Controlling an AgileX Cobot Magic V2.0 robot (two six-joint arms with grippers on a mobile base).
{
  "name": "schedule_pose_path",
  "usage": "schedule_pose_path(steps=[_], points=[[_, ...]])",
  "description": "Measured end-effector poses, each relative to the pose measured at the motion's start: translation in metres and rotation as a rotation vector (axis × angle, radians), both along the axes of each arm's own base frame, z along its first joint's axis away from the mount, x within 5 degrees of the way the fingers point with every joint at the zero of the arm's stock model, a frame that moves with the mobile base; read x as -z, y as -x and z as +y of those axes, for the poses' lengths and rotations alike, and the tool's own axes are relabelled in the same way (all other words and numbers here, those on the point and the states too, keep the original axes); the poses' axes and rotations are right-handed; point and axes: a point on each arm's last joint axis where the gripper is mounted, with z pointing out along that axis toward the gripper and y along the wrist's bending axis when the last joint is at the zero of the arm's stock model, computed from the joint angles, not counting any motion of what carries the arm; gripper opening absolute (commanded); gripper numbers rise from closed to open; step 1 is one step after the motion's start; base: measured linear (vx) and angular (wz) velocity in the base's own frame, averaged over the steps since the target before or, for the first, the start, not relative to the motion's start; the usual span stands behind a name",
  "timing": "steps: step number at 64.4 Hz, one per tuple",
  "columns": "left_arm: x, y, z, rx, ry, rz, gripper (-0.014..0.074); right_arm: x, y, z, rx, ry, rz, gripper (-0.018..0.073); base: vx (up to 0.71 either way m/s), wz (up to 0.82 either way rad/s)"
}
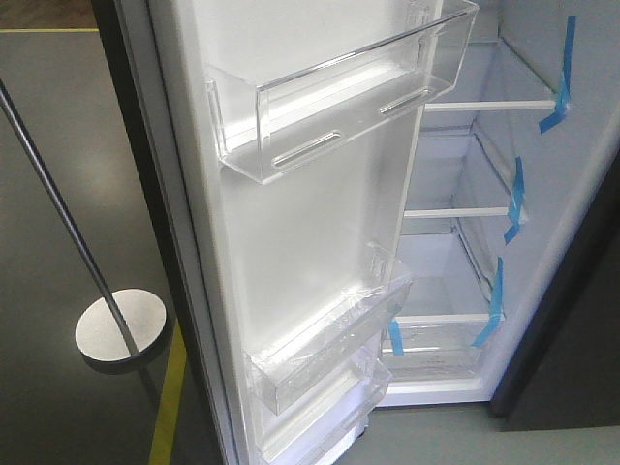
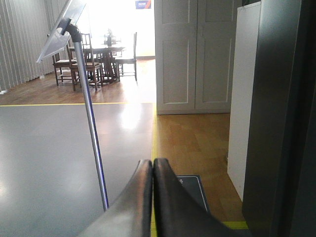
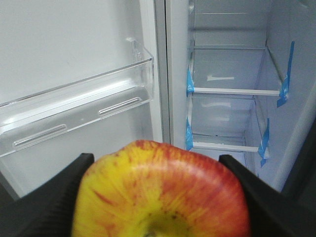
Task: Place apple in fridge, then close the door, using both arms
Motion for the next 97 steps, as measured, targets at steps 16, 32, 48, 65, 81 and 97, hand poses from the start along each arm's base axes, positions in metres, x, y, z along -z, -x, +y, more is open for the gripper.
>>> schedule_pose_path(steps=[16,32,48,65,81,97], points=[[0.0,0.0,0.0,0.0,0.0,0.0,-0.0006,0.0,0.0,0.0,0.0,0.0,0.0,-0.0007,0.0,0.0],[0.0,0.0,0.0,0.0,0.0,0.0,-0.0006,0.0,0.0,0.0,0.0,0.0,0.0,-0.0007,0.0,0.0],[0.0,0.0,0.0,0.0,0.0,0.0,-0.0006,0.0,0.0,0.0,0.0,0.0,0.0,-0.0007,0.0,0.0],[0.0,0.0,0.0,0.0,0.0,0.0,-0.0006,0.0,0.0,0.0,0.0,0.0,0.0,-0.0007,0.0,0.0],[0.0,0.0,0.0,0.0,0.0,0.0,-0.0006,0.0,0.0,0.0,0.0,0.0,0.0,-0.0007,0.0,0.0],[0.0,0.0,0.0,0.0,0.0,0.0,-0.0006,0.0,0.0,0.0,0.0,0.0,0.0,-0.0007,0.0,0.0]])
